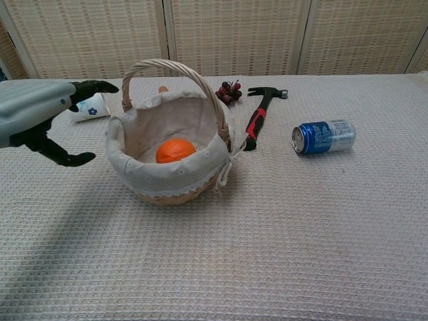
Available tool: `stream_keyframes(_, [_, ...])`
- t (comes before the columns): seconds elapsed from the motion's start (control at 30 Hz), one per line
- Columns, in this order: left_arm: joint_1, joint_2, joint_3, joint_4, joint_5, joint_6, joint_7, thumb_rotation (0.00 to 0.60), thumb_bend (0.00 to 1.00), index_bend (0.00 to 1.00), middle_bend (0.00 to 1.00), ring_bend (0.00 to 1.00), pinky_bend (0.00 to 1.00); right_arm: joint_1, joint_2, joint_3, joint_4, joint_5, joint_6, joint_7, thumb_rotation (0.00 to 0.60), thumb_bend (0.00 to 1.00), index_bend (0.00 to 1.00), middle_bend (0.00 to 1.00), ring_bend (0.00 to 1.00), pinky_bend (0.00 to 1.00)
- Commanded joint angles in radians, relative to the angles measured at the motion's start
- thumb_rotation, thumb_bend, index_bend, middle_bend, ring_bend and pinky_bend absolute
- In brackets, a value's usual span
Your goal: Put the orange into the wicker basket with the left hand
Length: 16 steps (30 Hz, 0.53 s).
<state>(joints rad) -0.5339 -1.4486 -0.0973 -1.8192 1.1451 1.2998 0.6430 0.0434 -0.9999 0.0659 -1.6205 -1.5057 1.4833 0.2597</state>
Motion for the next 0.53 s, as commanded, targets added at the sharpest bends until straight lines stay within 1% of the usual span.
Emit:
stream_keyframes(0.03, [0.056, 0.119, 0.071, 0.036, 0.033, 0.013, -0.025, 0.600, 0.32, 0.00, 0.00, 0.04, 0.20, 0.002, -0.003, 0.000, -0.001, 0.002, -0.002, -0.007, 0.600, 0.11, 0.00, 0.00, 0.00, 0.21])
stream_keyframes(0.1, [0.085, 0.159, 0.094, 0.046, 0.051, 0.021, -0.071, 0.600, 0.34, 0.00, 0.00, 0.04, 0.20, 0.004, -0.005, 0.001, -0.003, 0.005, -0.005, -0.017, 0.600, 0.11, 0.00, 0.00, 0.00, 0.21])
stream_keyframes(0.27, [0.135, 0.220, 0.122, 0.047, 0.097, 0.023, -0.202, 0.600, 0.37, 0.00, 0.00, 0.04, 0.20, 0.005, -0.011, 0.000, -0.012, 0.008, -0.008, -0.045, 0.600, 0.11, 0.00, 0.00, 0.00, 0.21])
stream_keyframes(0.4, [0.150, 0.227, 0.130, 0.062, 0.125, 0.018, -0.243, 0.600, 0.37, 0.00, 0.00, 0.04, 0.20, 0.001, -0.012, 0.001, -0.015, 0.013, -0.003, -0.051, 0.600, 0.11, 0.00, 0.00, 0.00, 0.21])
stream_keyframes(0.53, [0.154, 0.211, 0.120, 0.071, 0.136, 0.011, -0.262, 0.600, 0.37, 0.00, 0.00, 0.04, 0.20, -0.002, -0.012, 0.001, -0.017, 0.014, 0.003, -0.049, 0.600, 0.11, 0.00, 0.00, 0.00, 0.21])
